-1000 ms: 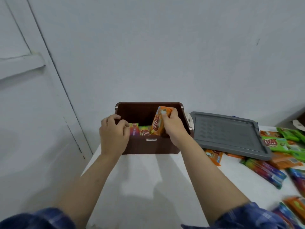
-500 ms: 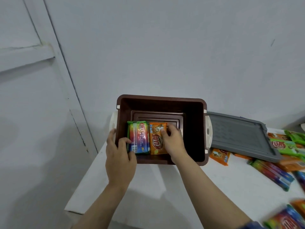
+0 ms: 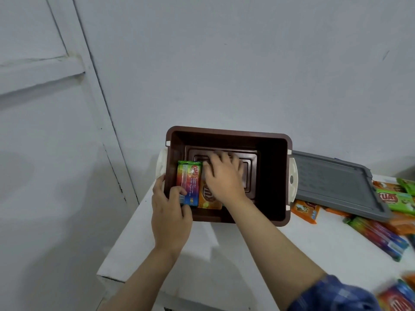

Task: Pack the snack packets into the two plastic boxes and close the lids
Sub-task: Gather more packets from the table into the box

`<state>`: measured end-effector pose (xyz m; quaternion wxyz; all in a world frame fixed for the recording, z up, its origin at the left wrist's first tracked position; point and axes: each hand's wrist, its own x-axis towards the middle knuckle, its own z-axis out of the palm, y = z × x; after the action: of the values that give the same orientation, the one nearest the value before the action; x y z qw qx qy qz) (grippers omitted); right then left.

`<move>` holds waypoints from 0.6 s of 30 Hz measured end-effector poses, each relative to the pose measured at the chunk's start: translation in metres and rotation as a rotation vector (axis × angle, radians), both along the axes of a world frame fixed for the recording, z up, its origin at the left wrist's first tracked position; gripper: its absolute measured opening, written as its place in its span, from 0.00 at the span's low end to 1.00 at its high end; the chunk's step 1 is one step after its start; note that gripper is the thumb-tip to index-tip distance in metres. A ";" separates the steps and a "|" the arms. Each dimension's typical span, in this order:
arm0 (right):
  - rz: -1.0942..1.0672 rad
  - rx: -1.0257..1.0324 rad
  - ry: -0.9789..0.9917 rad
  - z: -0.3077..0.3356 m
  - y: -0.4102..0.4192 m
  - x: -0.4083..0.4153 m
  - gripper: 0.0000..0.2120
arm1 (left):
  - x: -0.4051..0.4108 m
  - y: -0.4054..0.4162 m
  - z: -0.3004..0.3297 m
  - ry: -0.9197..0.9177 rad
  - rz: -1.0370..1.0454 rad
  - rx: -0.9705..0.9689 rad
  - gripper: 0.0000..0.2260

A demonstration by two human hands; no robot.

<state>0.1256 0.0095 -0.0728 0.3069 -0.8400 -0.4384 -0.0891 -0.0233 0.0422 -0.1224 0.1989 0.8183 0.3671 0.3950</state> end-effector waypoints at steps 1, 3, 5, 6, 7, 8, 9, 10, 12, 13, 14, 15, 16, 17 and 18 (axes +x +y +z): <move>0.052 -0.071 -0.013 0.001 0.007 0.002 0.21 | 0.000 0.000 -0.001 0.004 0.003 0.006 0.15; 0.090 -0.195 -0.047 -0.004 0.015 0.003 0.21 | -0.001 0.000 -0.003 0.010 0.012 0.005 0.15; 0.085 -0.185 -0.118 -0.012 0.016 0.004 0.22 | -0.001 0.001 -0.004 0.005 0.019 -0.003 0.15; 0.087 -0.168 -0.113 -0.014 0.015 0.004 0.21 | -0.001 0.001 -0.003 0.003 0.022 -0.010 0.15; 0.099 -0.165 -0.090 -0.014 0.015 0.006 0.21 | 0.000 0.000 -0.002 0.003 0.023 -0.017 0.16; 0.118 -0.178 -0.058 -0.012 0.016 0.008 0.22 | 0.000 0.000 0.000 -0.001 0.026 -0.022 0.16; 0.128 -0.189 -0.016 -0.009 0.016 0.010 0.22 | 0.001 0.000 0.000 -0.007 0.027 -0.026 0.16; 0.114 -0.180 0.032 -0.007 0.015 0.011 0.23 | 0.001 0.001 0.001 -0.013 0.030 -0.032 0.16; -0.046 -0.024 0.137 -0.013 0.008 0.008 0.23 | 0.002 0.003 0.001 -0.027 0.042 -0.038 0.16; -0.163 0.112 0.253 -0.017 0.004 0.007 0.22 | 0.002 0.005 0.000 -0.037 0.048 -0.040 0.17; -0.246 0.238 0.443 -0.022 0.000 0.005 0.21 | 0.003 0.005 0.000 -0.042 0.054 -0.043 0.18; -0.275 0.328 0.676 -0.026 -0.001 0.004 0.21 | 0.004 0.006 0.000 -0.040 0.061 -0.048 0.19; -0.260 0.369 0.882 -0.030 -0.001 0.004 0.21 | 0.004 0.005 0.000 -0.033 0.070 -0.054 0.20; -0.231 0.350 1.002 -0.031 0.001 0.004 0.21 | 0.004 0.004 -0.001 -0.023 0.079 -0.061 0.21; -0.205 0.320 1.032 -0.031 0.002 0.004 0.21 | 0.004 0.003 -0.002 -0.015 0.085 -0.068 0.21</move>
<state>0.1300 0.0118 -0.1042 0.5957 -0.7559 -0.1281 0.2393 -0.0198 0.0457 -0.1245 0.2123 0.7918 0.4132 0.3964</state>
